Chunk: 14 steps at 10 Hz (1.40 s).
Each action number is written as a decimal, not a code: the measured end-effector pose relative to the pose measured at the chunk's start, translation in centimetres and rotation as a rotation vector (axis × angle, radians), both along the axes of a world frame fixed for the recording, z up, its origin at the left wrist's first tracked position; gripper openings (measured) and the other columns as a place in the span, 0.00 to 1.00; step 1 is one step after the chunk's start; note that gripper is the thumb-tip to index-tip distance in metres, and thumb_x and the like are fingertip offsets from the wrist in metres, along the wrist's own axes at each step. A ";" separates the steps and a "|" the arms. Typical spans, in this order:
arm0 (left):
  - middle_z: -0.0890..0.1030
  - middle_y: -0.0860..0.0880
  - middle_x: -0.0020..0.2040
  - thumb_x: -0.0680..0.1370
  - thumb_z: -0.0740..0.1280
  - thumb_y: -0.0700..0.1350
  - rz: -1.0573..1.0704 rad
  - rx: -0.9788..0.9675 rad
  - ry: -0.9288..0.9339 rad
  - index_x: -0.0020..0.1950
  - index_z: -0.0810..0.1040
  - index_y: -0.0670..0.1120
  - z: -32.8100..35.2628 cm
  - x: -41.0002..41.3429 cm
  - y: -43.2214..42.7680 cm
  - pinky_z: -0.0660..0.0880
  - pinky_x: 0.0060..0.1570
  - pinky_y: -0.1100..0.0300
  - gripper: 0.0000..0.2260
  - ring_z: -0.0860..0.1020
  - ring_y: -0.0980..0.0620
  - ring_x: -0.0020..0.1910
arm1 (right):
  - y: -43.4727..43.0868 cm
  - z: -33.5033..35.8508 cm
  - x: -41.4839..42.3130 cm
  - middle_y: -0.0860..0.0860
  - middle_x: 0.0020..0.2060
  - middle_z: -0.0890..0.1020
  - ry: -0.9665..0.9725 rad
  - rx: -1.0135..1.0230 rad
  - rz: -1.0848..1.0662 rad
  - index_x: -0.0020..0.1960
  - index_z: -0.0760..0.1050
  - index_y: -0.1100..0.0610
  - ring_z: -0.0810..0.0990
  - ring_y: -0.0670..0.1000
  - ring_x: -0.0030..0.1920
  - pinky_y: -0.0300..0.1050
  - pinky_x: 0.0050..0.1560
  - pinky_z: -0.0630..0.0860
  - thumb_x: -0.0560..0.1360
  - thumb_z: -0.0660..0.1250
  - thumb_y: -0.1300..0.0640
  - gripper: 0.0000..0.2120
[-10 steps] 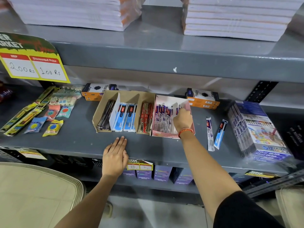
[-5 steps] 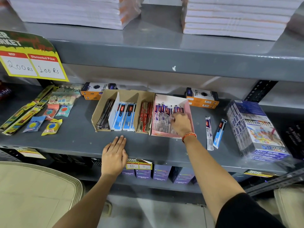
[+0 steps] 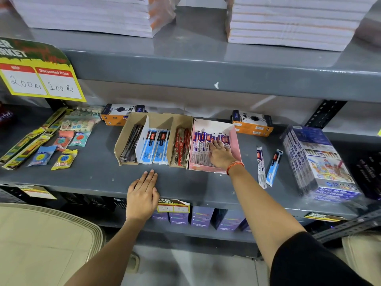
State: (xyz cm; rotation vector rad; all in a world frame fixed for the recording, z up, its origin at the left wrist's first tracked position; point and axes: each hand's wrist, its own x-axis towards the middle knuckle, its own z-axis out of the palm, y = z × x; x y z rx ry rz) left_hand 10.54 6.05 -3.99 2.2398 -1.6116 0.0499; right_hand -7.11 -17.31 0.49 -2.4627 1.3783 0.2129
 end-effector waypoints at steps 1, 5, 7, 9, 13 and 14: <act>0.79 0.42 0.62 0.75 0.52 0.46 -0.005 -0.005 0.002 0.62 0.77 0.39 0.0 0.0 0.0 0.72 0.57 0.47 0.22 0.77 0.43 0.61 | -0.3 0.8 0.0 0.57 0.78 0.46 0.056 0.040 0.037 0.78 0.45 0.60 0.43 0.57 0.78 0.58 0.77 0.47 0.83 0.49 0.56 0.26; 0.78 0.41 0.62 0.75 0.52 0.45 -0.006 -0.001 -0.012 0.62 0.78 0.38 0.2 -0.1 0.0 0.70 0.57 0.48 0.23 0.76 0.43 0.62 | -0.2 2.9 -1.8 0.61 0.68 0.71 -0.229 -0.223 0.018 0.69 0.68 0.61 0.67 0.60 0.71 0.58 0.72 0.64 0.79 0.56 0.64 0.19; 0.78 0.41 0.62 0.75 0.52 0.45 -0.018 -0.017 -0.008 0.62 0.77 0.38 0.0 -0.1 0.1 0.70 0.58 0.47 0.22 0.76 0.43 0.63 | 0.3 5.2 -4.5 0.62 0.51 0.81 -0.482 -0.400 -0.401 0.51 0.79 0.64 0.79 0.63 0.53 0.55 0.54 0.80 0.76 0.59 0.65 0.10; 0.78 0.40 0.63 0.76 0.51 0.46 -0.024 -0.016 -0.009 0.62 0.77 0.37 0.1 -0.2 0.2 0.70 0.58 0.46 0.23 0.75 0.42 0.63 | 0.5 4.2 -9.7 0.67 0.59 0.77 -0.432 -0.247 -0.789 0.59 0.74 0.69 0.74 0.67 0.62 0.56 0.59 0.75 0.75 0.63 0.67 0.13; 0.78 0.40 0.63 0.76 0.50 0.46 -0.019 -0.009 -0.004 0.62 0.77 0.37 0.3 -0.4 0.3 0.70 0.59 0.45 0.23 0.75 0.42 0.63 | 2.3 2.9 -10.5 0.66 0.63 0.75 -0.479 -0.063 -0.906 0.65 0.69 0.68 0.74 0.65 0.63 0.54 0.61 0.74 0.78 0.62 0.63 0.18; 0.78 0.39 0.63 0.76 0.50 0.46 -0.020 -0.013 0.002 0.62 0.77 0.37 0.3 -0.4 0.3 0.70 0.59 0.45 0.23 0.75 0.41 0.63 | 2.5 3.2 -10.3 0.66 0.63 0.75 -0.502 -0.060 -0.895 0.65 0.70 0.68 0.75 0.64 0.63 0.53 0.61 0.73 0.78 0.63 0.62 0.18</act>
